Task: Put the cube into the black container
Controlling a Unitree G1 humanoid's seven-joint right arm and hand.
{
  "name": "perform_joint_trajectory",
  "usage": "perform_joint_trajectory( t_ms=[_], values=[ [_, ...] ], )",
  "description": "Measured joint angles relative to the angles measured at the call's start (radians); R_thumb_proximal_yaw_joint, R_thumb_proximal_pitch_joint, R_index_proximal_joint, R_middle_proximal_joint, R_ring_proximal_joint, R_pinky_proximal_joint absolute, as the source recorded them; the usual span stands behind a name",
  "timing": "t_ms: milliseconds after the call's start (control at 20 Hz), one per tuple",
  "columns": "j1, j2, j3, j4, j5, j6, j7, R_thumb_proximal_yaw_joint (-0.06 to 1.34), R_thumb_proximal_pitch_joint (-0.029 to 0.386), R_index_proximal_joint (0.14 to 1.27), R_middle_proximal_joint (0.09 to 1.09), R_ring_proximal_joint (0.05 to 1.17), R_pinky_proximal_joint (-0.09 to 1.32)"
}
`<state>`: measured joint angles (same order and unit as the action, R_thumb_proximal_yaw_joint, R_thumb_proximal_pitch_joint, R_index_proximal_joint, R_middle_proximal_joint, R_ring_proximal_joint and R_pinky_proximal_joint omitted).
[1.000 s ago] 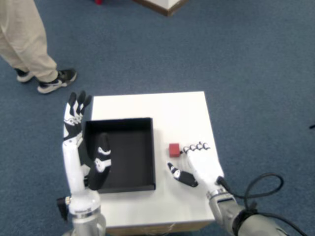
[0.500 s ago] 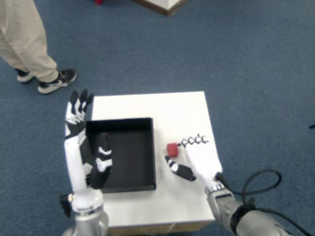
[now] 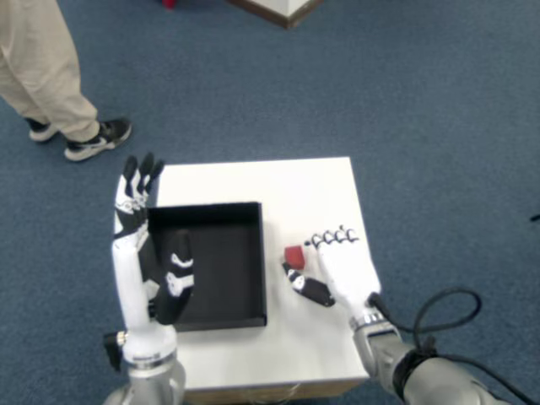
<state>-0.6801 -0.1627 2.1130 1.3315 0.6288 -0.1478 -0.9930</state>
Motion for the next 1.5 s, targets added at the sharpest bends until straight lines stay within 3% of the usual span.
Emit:
perform_joint_trajectory(
  t_ms=[900, 1500],
  values=[
    [0.015, -0.001, -0.002, 0.019, -0.065, 0.022, 0.032, 0.23, 0.092, 0.53, 0.40, 0.35, 0.24],
    [0.002, 0.004, -0.027, -0.040, -0.110, 0.054, -0.004, 0.21, 0.118, 0.58, 0.40, 0.36, 0.26]
  ],
)
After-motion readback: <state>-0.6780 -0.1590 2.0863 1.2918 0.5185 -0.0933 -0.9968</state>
